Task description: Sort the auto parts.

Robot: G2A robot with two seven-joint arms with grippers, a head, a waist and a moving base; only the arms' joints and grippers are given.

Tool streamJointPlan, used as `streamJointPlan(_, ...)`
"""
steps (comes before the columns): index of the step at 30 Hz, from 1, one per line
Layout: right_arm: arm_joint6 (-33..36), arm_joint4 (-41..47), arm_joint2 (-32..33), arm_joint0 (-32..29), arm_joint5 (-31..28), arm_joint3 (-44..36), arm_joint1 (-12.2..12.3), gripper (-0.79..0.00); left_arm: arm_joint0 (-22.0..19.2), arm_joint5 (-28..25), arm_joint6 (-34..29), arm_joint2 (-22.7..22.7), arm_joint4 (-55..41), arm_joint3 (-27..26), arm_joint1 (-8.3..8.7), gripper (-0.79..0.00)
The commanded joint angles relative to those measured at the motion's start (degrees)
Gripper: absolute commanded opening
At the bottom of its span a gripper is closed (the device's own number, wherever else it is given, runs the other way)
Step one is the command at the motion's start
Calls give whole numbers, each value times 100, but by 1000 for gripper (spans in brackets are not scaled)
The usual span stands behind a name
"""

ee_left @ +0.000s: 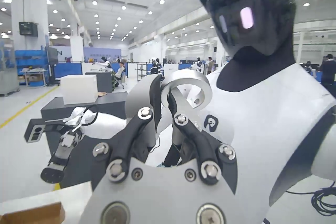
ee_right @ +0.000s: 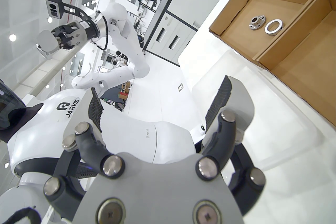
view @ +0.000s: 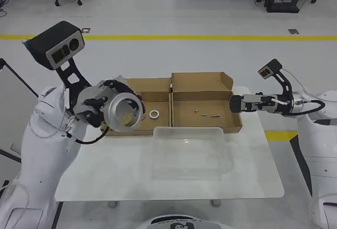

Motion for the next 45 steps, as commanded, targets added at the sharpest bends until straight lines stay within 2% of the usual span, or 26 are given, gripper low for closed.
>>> streamJointPlan(1,0,0,0,0,0,0,0,0,-2,-61,74,12,-233,61,0,-785)
streamJointPlan(5,0,0,0,0,0,0,0,0,7,-101,115,51,-588,271,3,-785)
streamJointPlan(8,0,0,0,0,0,0,0,0,-19,3,10,4,-427,426,23,-785)
streamJointPlan(17,0,0,0,0,0,0,0,0,-19,3,10,4,-427,426,23,-785)
streamJointPlan(20,0,0,0,0,0,0,0,0,93,71,292,-12,-482,278,4,-785)
streamJointPlan(23,0,0,0,0,0,0,0,0,193,2,436,53,-837,113,-28,-785)
streamJointPlan(31,0,0,0,0,0,0,0,0,255,-129,143,174,-1835,42,-99,-785)
streamJointPlan(38,0,0,0,0,0,0,0,0,271,14,0,27,-1633,157,-132,-785)
streamJointPlan(45,0,0,0,0,0,0,0,0,322,201,-32,-206,-538,352,-129,-785)
